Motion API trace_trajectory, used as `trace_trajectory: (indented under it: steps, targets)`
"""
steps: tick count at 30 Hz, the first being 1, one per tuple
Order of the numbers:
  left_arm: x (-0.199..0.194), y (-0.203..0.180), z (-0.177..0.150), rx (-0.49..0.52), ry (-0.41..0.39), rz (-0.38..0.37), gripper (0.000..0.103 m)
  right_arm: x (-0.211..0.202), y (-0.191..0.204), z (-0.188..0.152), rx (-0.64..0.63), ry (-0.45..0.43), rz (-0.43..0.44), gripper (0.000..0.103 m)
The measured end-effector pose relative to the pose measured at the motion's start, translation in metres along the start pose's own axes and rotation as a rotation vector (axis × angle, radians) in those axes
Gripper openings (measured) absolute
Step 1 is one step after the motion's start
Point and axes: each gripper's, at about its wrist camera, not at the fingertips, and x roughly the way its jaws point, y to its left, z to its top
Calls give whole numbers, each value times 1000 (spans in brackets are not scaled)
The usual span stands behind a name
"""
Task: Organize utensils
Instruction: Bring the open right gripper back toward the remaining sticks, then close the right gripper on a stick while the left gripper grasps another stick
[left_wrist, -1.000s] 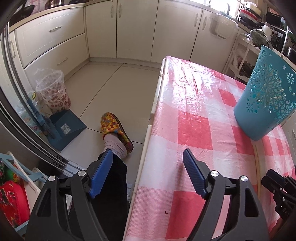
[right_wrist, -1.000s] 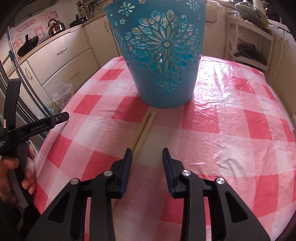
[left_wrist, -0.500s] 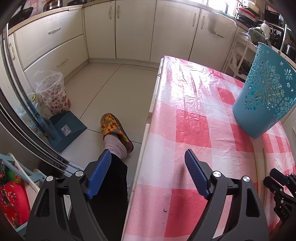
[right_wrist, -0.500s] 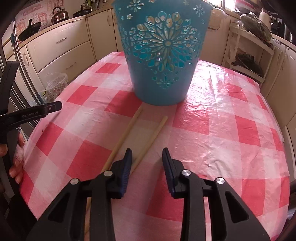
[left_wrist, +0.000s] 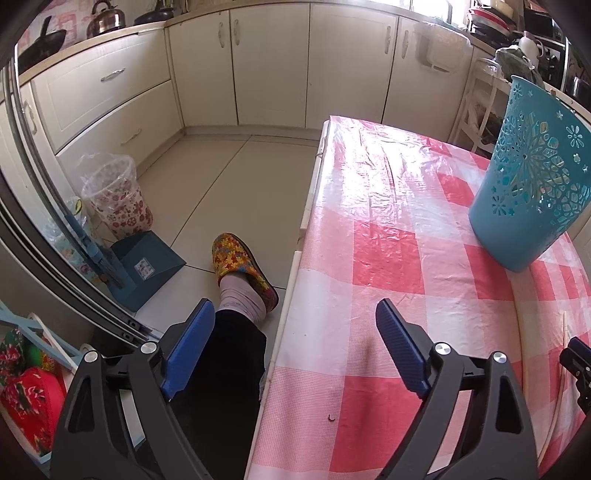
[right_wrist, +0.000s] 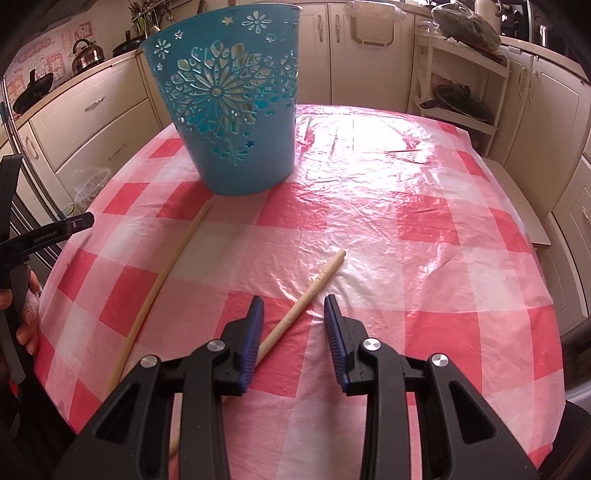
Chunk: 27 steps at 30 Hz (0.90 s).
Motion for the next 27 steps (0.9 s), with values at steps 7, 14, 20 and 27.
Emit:
trace_trajectory:
  steps: [7,14,20,27]
  targets:
    - [1,-5,0,21,5,16,85,4,1,5,-45,6,1,31]
    - [-12,-60,-11,102,59,-150,85,10,-3,15,-78,39,60,30]
    - [-19,-136,-13,301,60,-175,85,7,-17,13,-36,36,86,29]
    - [4,-173,-4,347,131,-130,79,7,-23,14,6,44,110,29]
